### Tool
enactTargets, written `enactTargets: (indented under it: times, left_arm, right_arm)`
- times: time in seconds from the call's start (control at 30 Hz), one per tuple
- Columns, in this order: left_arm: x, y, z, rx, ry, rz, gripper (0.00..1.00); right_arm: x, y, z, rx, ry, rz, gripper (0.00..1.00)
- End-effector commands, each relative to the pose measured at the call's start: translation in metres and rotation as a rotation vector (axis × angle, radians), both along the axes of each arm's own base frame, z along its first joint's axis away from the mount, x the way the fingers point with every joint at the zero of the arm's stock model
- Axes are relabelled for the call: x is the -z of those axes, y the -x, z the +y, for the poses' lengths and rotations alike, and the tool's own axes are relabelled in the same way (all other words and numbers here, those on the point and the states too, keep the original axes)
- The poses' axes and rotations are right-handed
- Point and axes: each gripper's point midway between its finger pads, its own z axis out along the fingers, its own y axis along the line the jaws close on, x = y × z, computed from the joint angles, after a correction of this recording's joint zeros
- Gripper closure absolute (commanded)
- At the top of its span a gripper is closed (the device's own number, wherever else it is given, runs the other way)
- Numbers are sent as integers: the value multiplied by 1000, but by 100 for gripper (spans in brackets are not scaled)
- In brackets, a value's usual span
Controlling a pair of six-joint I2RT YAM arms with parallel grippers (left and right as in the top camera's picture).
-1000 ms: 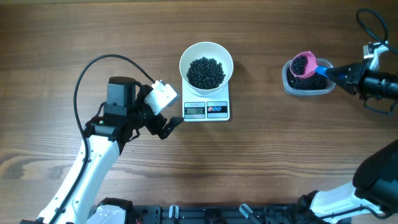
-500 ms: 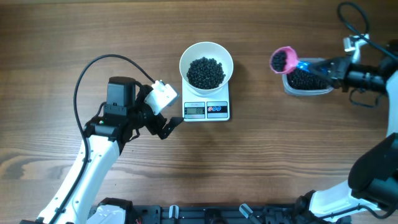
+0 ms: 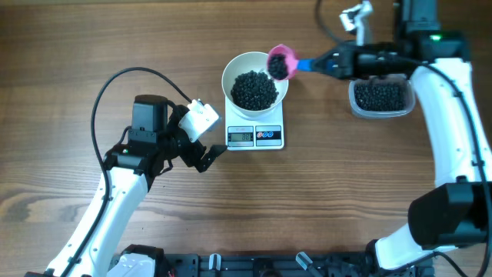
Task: Scoop item into bowl and weigh 150g on scale
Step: 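Carry the scoop over the bowl and pour beans in with right gripper, then return the scoop with right gripper to the bean tub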
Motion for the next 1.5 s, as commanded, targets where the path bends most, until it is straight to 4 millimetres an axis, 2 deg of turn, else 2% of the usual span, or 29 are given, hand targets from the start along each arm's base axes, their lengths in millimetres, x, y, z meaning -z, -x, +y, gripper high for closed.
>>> enactTargets:
  times: [0.0,0.1,0.23,0.43,0.53,0.67,0.8,0.97,1.03,1.1,1.13,1.17,1.23,1.27,1.33,1.47]
  left_arm:
    - [3,1,1,-8,2,12,0]
    - [3,1,1,-8,2,12,0]
    - [3,1,1,-8,2,13,0]
    - [3,1,1,-8,2,12,0]
    - [3,1,1,-8,2,13,0]
    - [3,1,1,-8,2,12,0]
    - [3,1,1,-8,2,12,0]
    - [3,1,1,-8,2,12,0]
    - [3,1,1,-8,2,12,0]
    - [3,1,1,-8,2,12,0]
    - [3,1,1,-8,2,12,0]
    - [3,1,1,-8,2,12,0]
    - [3,1,1,-8,2,12,0]
    - [3,1,1,-8,2,12,0]
    - [3,1,1,-8,2,12,0]
    - [3,1,1,-8,2,12,0]
  right_arm:
    - [8,-13,34,29,167,-73,96]
    - [12,-19,57,39,283,-162,96]
    - [22,-21,60,96,457,-213,96]
    - [25,-18,68,106,636,-309,96]
    - [20,-15,72,100,749,-393,96]
    - [-1,-9,70,164,946,-537,96]
    - [-5,0,83,104,971,-586,96]
    - [-8,0,82,111,965,-587,96]
    - [-17,3,76,143,932,-577,96]
    - [-34,9,75,113,786,-564,96]
    - [-45,10,70,113,723,-560,96]
    - [-58,8,54,136,665,-555,96]
    - [-74,4,19,190,632,-549,96]
    - [-80,2,-11,236,627,-528,96]
    - [-79,3,-45,286,634,-479,96]
    - [-56,10,-110,381,706,-320,96]
